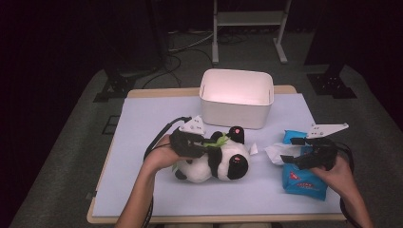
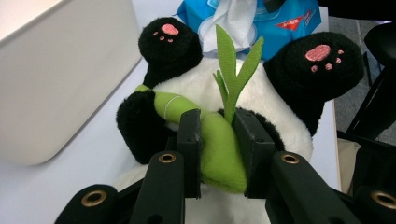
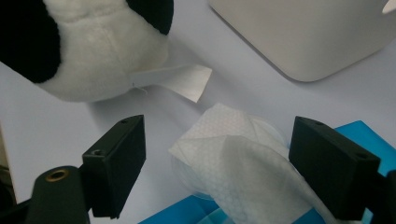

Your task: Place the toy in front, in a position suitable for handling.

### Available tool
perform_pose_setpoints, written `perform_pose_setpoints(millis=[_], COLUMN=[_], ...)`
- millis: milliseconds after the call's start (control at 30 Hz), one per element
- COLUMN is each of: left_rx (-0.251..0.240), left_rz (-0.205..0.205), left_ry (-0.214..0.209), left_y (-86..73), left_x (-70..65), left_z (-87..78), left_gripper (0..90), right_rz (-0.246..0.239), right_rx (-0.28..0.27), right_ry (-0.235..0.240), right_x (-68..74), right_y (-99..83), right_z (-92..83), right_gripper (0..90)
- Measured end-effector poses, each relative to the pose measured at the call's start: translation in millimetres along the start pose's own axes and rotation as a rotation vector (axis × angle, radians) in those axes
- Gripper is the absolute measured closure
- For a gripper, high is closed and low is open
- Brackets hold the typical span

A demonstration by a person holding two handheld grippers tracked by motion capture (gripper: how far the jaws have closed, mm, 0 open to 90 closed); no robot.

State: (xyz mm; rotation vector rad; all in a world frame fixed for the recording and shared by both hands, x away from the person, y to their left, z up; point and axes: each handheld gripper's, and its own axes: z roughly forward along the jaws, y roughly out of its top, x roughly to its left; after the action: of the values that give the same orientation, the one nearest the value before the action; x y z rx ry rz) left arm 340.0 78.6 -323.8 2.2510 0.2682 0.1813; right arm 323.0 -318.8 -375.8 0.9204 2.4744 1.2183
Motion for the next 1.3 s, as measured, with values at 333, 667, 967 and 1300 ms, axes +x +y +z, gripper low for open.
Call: perform_pose_setpoints(millis=[333, 667, 967, 1300], left_rx=[0.024, 0.036, 0.015, -0.001], left_rz=[0.004, -0.005, -0.023, -0.06], left_ry=[-0.019, -0.056, -0.067, -0.047], left_y=[11.0, 5.2, 2.7, -18.9], left_x=[-2.3, -11.3, -12.4, -8.8], left_z=[24.2, 41.1, 28.7, 6.8], left_gripper=[73.4, 70.7, 48.3, 33.2], right_rz=[0.0, -0.009, -0.032, -0.079], right_rx=[0.0, 0.019, 0.055, 0.152], right_ry=[0.001, 0.008, -0.006, -0.066], right_x=[-0.5, 0.0, 0.5, -3.3], right_y=[-1.1, -3.3, -2.9, 1.7], right_z=[-0.9, 0.1, 3.9, 8.3], right_gripper=[17.7, 17.8, 19.3, 43.3])
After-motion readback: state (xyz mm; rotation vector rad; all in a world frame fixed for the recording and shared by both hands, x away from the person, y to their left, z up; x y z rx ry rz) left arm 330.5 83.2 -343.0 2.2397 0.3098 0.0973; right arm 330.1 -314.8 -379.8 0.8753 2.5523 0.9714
